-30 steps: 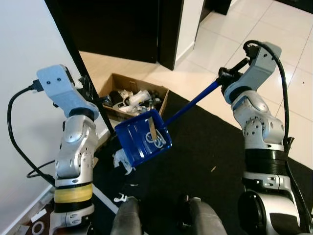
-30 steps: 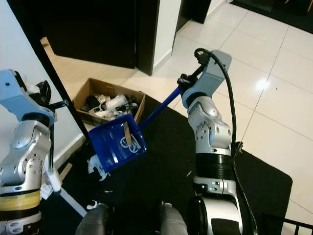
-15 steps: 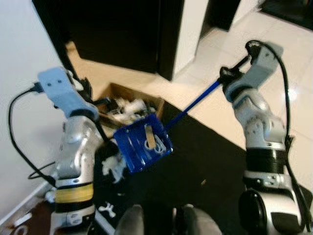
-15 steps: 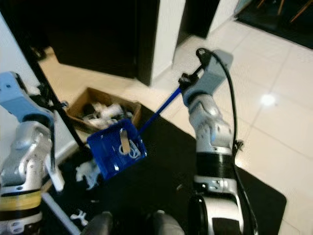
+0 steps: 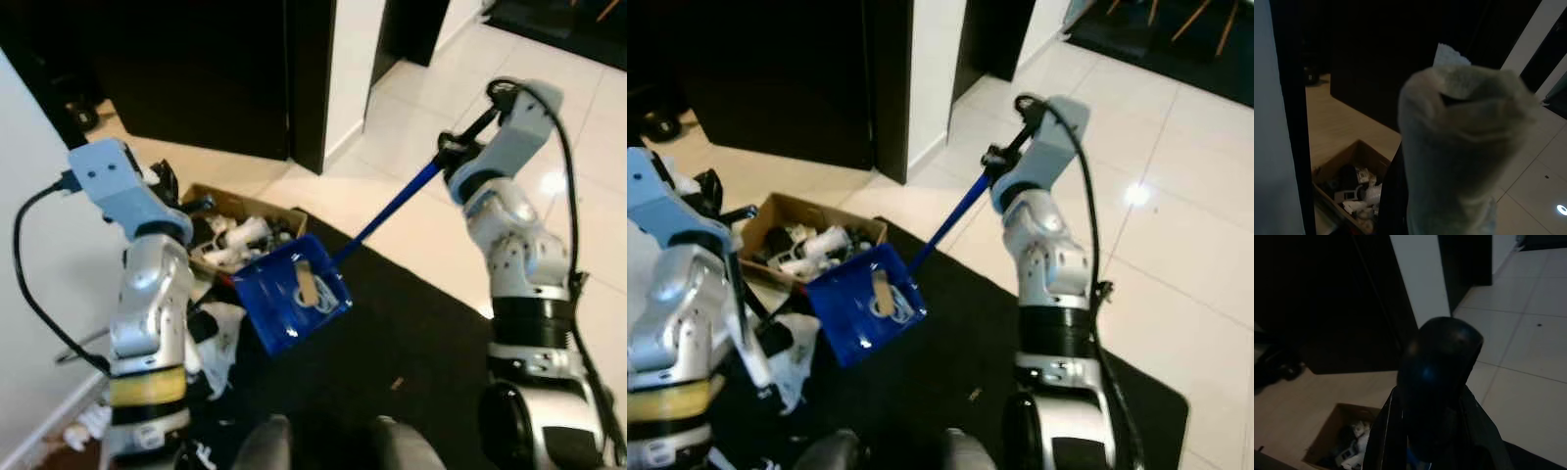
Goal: Sweep floor
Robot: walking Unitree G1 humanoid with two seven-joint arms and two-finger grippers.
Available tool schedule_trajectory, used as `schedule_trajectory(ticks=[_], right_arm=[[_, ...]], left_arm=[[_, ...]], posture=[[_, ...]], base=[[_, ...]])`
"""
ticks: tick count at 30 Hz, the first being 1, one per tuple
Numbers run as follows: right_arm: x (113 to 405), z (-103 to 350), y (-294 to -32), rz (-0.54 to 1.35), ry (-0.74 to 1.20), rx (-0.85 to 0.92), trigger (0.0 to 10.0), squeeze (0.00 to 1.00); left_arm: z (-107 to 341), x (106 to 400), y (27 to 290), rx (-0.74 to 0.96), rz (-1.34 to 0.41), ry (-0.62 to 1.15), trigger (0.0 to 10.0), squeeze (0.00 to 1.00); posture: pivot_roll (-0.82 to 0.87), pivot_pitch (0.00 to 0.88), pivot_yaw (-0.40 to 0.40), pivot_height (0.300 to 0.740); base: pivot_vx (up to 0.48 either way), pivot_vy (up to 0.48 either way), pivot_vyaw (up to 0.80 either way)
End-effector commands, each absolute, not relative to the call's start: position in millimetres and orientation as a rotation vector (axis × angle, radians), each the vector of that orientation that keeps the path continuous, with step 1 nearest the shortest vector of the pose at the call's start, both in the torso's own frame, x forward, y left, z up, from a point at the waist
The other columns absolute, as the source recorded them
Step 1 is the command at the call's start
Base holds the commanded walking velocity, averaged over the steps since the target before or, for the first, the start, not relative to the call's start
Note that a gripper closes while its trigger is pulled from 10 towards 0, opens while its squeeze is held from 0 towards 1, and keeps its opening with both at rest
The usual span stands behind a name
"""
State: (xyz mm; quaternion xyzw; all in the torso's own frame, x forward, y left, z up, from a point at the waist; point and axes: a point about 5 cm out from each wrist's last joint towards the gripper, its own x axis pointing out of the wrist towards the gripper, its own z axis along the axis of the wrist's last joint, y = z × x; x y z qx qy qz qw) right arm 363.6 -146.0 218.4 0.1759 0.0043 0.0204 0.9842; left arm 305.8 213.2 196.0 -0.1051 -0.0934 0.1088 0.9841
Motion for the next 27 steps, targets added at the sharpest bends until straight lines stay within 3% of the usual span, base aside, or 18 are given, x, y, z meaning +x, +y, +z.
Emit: schedule_trajectory(ticks=[1, 7, 20, 27], right_arm=[[362.5, 234.1, -146.9, 0.066, -0.075, 0.378, 10.0, 0.0], [358.5, 253.3, -141.1, 0.137, -0.18, 0.378, 10.0, 0.0], [359.5, 255.3, -143.8, 0.13, -0.193, 0.379, 10.0, 0.0], [359.6, 255.1, -144.2, 0.125, -0.195, 0.385, 10.0, 0.0]], left_arm=[[200.0, 305.1, 214.5, -0.181, 0.229, -0.214, 10.0, 0.0], [199.4, 304.7, 214.7, -0.184, 0.231, -0.214, 10.0, 0.0], [198.3, 303.9, 215.3, -0.176, 0.238, -0.211, 10.0, 0.0], [198.3, 304.2, 215.0, -0.178, 0.235, -0.21, 10.0, 0.0]], posture=[[0.02, 0.082, -0.014, 0.74], [0.02, 0.081, -0.016, 0.74], [0.03, 0.079, -0.016, 0.74], [0.03, 0.079, -0.015, 0.74]], base=[[0.48, 0.0, 0.0], [0.48, 0.0, 0.0], [0.455, 0.0, 0.0], [0.353, -0.322, 0.0]])
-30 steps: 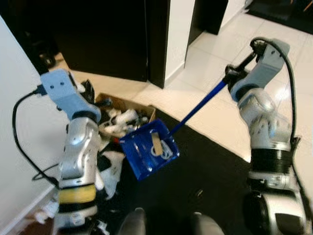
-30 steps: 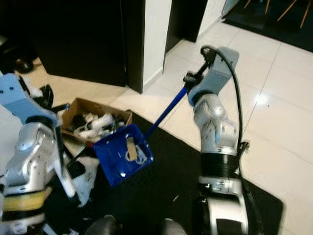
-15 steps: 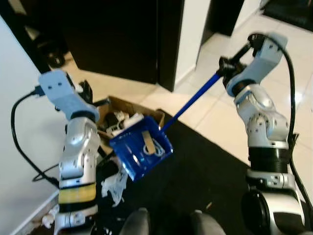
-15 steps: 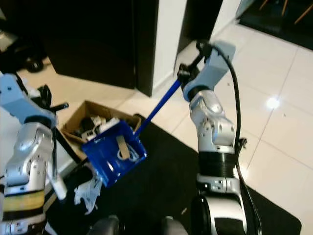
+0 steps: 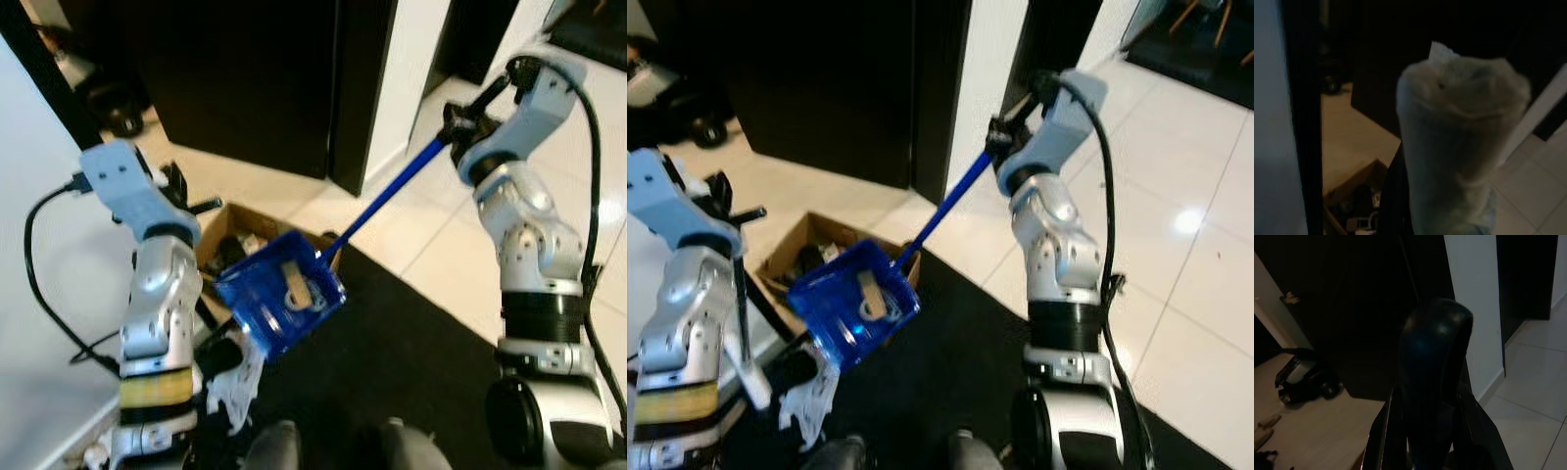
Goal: Sweep floor
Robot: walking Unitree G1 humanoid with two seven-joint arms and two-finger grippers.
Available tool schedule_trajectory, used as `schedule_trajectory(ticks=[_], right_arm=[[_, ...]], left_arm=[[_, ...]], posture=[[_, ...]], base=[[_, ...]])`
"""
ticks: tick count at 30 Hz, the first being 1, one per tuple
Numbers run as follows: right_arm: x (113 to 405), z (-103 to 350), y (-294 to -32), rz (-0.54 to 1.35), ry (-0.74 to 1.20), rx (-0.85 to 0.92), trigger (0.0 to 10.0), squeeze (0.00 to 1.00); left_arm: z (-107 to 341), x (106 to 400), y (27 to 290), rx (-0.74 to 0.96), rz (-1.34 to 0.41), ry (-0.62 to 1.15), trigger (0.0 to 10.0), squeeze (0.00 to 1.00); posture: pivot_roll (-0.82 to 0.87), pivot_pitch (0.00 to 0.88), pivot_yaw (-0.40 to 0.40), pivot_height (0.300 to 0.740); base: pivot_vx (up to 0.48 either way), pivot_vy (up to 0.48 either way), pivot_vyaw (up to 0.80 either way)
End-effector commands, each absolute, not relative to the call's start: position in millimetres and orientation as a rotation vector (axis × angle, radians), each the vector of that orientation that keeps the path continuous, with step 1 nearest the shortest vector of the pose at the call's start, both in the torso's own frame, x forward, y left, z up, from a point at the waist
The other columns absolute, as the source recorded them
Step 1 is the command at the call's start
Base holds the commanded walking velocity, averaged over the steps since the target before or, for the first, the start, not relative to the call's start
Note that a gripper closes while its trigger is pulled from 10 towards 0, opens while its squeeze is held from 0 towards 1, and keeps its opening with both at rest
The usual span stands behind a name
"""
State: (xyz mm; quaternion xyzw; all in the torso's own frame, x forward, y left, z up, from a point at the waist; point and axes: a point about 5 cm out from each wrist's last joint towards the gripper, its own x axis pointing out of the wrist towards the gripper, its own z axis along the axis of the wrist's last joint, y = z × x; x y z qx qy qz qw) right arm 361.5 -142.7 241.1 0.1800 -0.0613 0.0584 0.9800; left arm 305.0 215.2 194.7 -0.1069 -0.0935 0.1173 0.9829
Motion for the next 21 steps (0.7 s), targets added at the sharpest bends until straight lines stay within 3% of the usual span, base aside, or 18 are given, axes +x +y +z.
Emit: schedule_trajectory(ticks=[1, 21], right_arm=[[359.6, 255.4, -144.6, 0.122, -0.197, 0.386, 10.0, 0.0], [355.8, 274.3, -145.6, 0.167, -0.331, 0.476, 10.0, 0.0]], left_arm=[[198.2, 304.2, 215.2, -0.181, 0.237, -0.21, 10.0, 0.0], [196.3, 303.4, 216.6, -0.189, 0.247, -0.202, 10.0, 0.0]], posture=[[0.03, 0.081, -0.015, 0.74], [0.03, 0.088, -0.015, 0.74]], base=[[0.352, -0.322, 0.0], [0.392, -0.253, 0.0]])
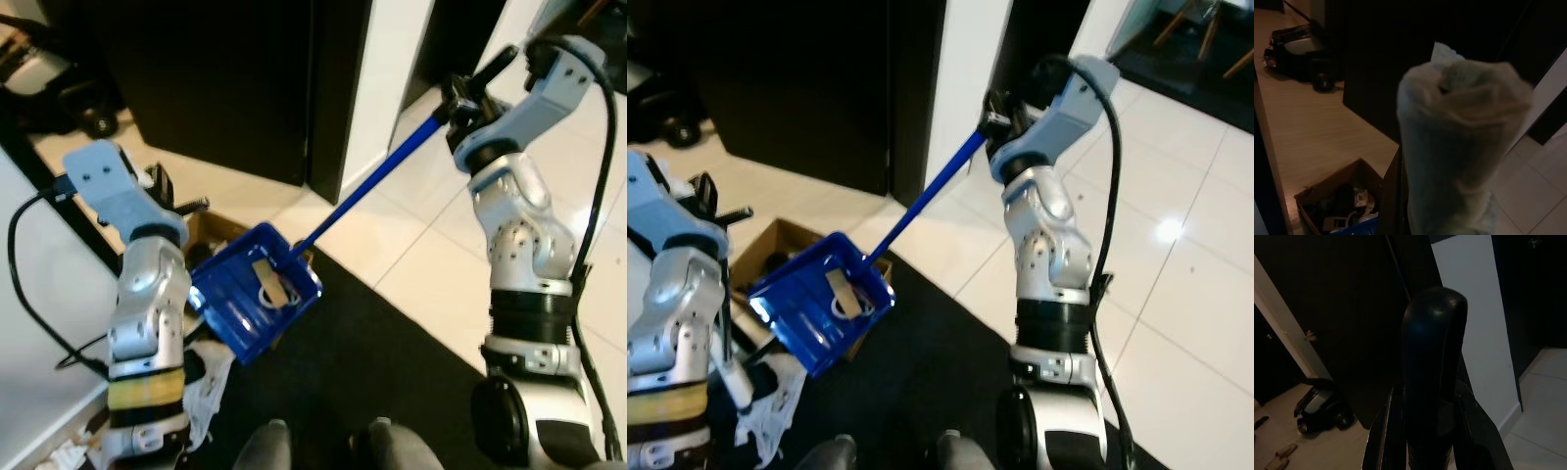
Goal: Sweep floor
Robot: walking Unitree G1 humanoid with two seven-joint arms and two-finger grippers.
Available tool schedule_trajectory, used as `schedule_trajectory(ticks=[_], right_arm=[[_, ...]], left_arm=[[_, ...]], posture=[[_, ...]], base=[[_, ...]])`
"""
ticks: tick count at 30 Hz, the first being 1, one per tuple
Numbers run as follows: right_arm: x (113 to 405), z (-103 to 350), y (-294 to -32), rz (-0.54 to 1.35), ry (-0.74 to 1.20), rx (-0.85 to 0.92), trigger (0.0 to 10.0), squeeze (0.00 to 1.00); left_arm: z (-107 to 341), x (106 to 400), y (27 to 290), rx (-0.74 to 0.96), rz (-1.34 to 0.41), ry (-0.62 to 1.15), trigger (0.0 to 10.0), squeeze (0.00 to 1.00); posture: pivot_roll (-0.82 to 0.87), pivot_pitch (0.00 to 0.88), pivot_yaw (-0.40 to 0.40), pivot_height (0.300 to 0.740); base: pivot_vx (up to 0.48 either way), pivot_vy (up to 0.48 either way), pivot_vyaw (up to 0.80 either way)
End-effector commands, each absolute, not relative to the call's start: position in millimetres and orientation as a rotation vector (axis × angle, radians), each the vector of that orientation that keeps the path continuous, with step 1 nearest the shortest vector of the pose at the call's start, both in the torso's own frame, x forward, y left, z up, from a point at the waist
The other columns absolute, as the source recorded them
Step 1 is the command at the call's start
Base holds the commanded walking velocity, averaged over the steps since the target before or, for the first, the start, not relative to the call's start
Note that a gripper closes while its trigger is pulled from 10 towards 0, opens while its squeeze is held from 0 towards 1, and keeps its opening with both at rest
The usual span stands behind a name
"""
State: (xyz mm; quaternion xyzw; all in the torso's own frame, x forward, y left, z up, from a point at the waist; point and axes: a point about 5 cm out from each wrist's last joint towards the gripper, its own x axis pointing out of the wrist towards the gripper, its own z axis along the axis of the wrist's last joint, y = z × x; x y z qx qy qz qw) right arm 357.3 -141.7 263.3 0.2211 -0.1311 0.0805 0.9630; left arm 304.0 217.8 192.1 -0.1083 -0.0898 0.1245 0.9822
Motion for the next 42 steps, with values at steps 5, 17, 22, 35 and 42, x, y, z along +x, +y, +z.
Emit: schedule_trajectory(ticks=[5, 17, 22, 35, 42], right_arm=[[356.1, 274.0, -144.6, 0.171, -0.33, 0.477, 10.0, 0.0], [356.5, 272.6, -144.2, 0.171, -0.329, 0.475, 10.0, 0.0], [356.8, 272.3, -144.1, 0.171, -0.329, 0.474, 10.0, 0.0], [357.5, 272.0, -142.7, 0.175, -0.333, 0.465, 10.0, 0.0], [361.5, 271.2, -138.5, 0.182, -0.339, 0.412, 10.0, 0.0]], left_arm=[[195.3, 302.7, 217.6, -0.186, 0.252, -0.198, 10.0, 0.0], [193.6, 301.9, 218.3, -0.186, 0.261, -0.191, 10.0, 0.0], [193.0, 301.7, 218.3, -0.186, 0.262, -0.189, 10.0, 0.0], [190.6, 301.0, 219.8, -0.188, 0.276, -0.176, 10.0, 0.0], [190.1, 300.7, 220.4, -0.196, 0.286, -0.176, 10.0, 0.0]], posture=[[0.03, 0.09, -0.016, 0.74], [0.03, 0.092, -0.017, 0.74], [0.03, 0.092, -0.016, 0.74], [0.03, 0.094, -0.018, 0.74], [0.04, 0.096, -0.018, 0.74]], base=[[0.457, 0.0, 0.0], [0.474, 0.0, 0.0], [0.48, 0.0, 0.0], [0.462, 0.0, 0.0], [0.064, 0.0, 0.0]])
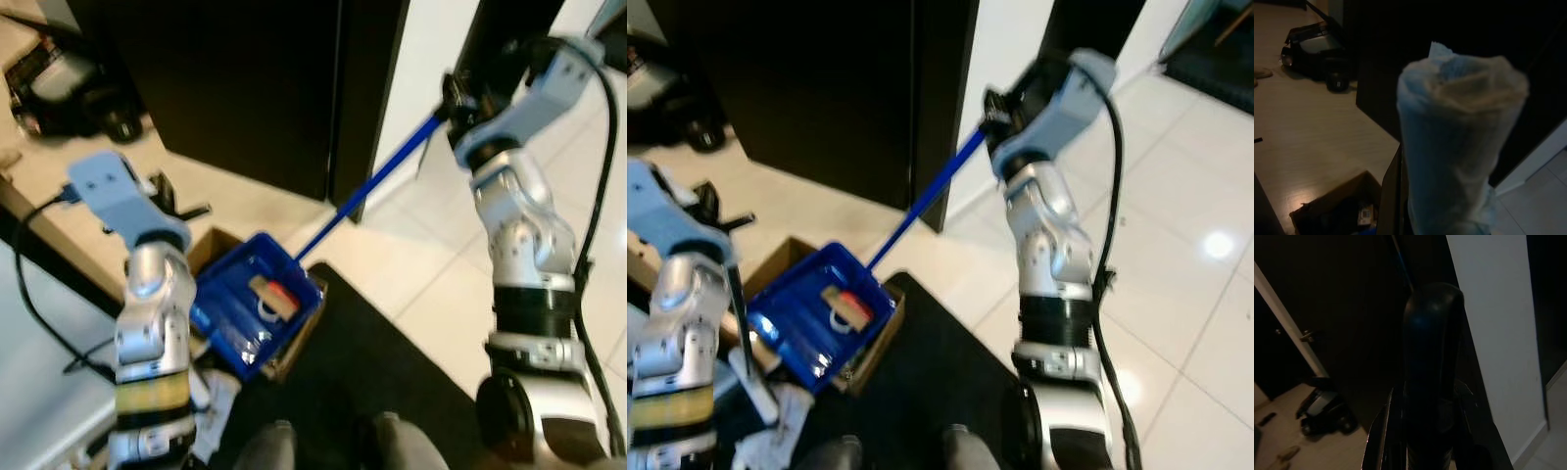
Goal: Sweep floor
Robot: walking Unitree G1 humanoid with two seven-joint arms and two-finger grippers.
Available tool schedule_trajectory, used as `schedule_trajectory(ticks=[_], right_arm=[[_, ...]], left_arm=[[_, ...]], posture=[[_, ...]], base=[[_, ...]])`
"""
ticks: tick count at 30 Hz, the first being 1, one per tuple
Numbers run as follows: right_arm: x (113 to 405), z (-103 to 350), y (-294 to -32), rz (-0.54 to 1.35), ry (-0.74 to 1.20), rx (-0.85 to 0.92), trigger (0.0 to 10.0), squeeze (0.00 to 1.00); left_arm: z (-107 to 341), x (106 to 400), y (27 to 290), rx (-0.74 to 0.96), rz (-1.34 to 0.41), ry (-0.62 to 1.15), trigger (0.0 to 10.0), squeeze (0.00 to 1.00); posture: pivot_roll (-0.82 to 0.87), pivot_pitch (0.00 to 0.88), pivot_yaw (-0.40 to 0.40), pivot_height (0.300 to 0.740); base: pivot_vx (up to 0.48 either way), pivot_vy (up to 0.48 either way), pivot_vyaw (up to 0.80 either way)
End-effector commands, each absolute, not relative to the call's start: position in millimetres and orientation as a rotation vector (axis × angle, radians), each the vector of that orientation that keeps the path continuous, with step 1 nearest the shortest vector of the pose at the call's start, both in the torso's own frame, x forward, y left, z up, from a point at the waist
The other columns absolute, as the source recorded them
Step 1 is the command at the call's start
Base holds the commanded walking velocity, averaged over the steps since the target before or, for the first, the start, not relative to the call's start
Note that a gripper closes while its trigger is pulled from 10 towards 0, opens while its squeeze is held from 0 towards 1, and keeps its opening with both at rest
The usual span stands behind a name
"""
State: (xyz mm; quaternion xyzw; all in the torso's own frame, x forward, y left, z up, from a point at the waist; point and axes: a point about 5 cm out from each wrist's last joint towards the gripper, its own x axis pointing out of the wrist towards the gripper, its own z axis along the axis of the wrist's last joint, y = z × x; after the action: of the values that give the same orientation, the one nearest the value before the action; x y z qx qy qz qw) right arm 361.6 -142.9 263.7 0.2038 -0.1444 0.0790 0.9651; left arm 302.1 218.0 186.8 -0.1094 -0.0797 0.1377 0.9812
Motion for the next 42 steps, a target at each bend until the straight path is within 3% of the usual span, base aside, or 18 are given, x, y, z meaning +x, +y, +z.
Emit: schedule_trajectory(ticks=[1, 13, 17, 26, 42], right_arm=[[361.5, 271.2, -138.5, 0.182, -0.339, 0.412, 10.0, 0.0], [383.4, 280.3, -120.7, 0.216, -0.408, 0.312, 10.0, 0.0], [389.4, 288.7, -111.2, 0.227, -0.487, 0.172, 10.0, 0.0], [399.4, 297.5, -90.3, 0.274, -0.503, 0.143, 10.0, 0.0], [403.7, 335.0, -41.6, 0.379, -0.554, 0.097, 10.0, 0.0]], left_arm=[[190.1, 300.7, 220.4, -0.196, 0.286, -0.176, 10.0, 0.0], [191.7, 295.6, 217.5, -0.213, 0.267, -0.195, 10.0, 0.0], [189.3, 289.3, 218.3, -0.212, 0.269, -0.193, 10.0, 0.0], [184.3, 277.7, 217.4, -0.188, 0.255, -0.173, 10.0, 0.0], [184.2, 223.2, 218.1, -0.035, 0.264, -0.157, 10.0, 0.0]], posture=[[0.04, 0.096, -0.018, 0.74], [0.07, 0.103, -0.029, 0.74], [0.09, 0.108, -0.037, 0.74], [0.15, 0.12, -0.064, 0.74], [0.36, 0.209, -0.181, 0.74]], base=[[0.0, 0.0, 0.0], [0.0, 0.0, 0.0], [0.0, 0.0, 0.0], [0.0, 0.0, 0.0], [0.0, 0.0, 0.0]])
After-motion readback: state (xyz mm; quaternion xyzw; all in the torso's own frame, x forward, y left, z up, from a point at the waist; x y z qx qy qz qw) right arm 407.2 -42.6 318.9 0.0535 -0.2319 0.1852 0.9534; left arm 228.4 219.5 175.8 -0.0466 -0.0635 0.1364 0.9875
